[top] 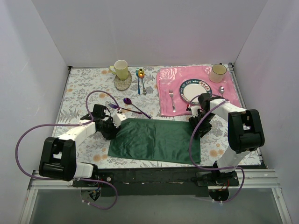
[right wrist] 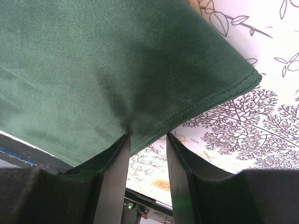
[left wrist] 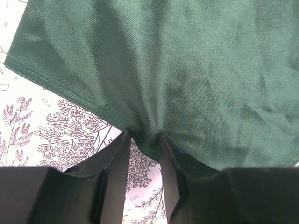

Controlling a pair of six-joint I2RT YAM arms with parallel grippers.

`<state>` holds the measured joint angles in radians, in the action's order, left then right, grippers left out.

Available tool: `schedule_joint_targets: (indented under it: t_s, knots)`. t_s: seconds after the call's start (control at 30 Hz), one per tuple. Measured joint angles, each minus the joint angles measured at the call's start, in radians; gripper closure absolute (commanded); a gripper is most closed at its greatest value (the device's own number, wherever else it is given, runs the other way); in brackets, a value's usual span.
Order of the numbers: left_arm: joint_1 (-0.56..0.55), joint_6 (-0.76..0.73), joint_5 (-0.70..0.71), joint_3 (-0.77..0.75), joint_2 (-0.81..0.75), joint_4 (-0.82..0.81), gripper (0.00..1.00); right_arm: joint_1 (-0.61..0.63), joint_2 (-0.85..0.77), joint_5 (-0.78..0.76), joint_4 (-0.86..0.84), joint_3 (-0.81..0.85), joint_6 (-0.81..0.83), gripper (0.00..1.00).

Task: Fold the napkin into a case and place the utensils inside
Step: Pick up the rectangle-folded napkin at the center of the board, then fold the rectangle-folded napkin at the center of the board.

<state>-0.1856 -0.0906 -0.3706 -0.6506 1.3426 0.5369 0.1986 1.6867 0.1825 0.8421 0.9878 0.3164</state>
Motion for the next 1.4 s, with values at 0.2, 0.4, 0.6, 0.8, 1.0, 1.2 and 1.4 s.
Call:
schedule_joint_targets:
  t_s: [0.2,0.4,0.6,0.8,1.0,1.2,1.4]
  knots:
    - [-0.001,-0.005,-0.005,0.000,0.000,0.005,0.86,-0.002,0.005,0.003,0.005,0.004,0.000,0.56]
    - [-0.023,0.010,0.000,-0.010,0.000,0.032,1.00,-0.002,0.009,0.009,0.010,0.006,0.000,0.58]
    - [-0.077,0.046,0.017,-0.063,-0.002,0.098,1.00,-0.002,0.018,0.032,0.023,0.008,0.000,0.60]
    - [-0.146,0.103,0.007,-0.198,-0.012,0.169,1.00,-0.002,0.024,0.055,0.027,0.010,0.000,0.63]
    - [-0.224,0.141,-0.024,-0.302,-0.012,0.214,1.00,-0.002,0.026,0.068,0.027,0.011,0.001,0.65]
    - [-0.261,0.175,-0.063,-0.403,0.009,0.271,1.00,-0.002,0.026,0.078,0.026,0.011,0.002,0.65]
    - [-0.394,0.232,-0.146,-0.509,0.054,0.275,1.00,-0.002,0.028,0.091,0.023,0.011,0.003,0.66]
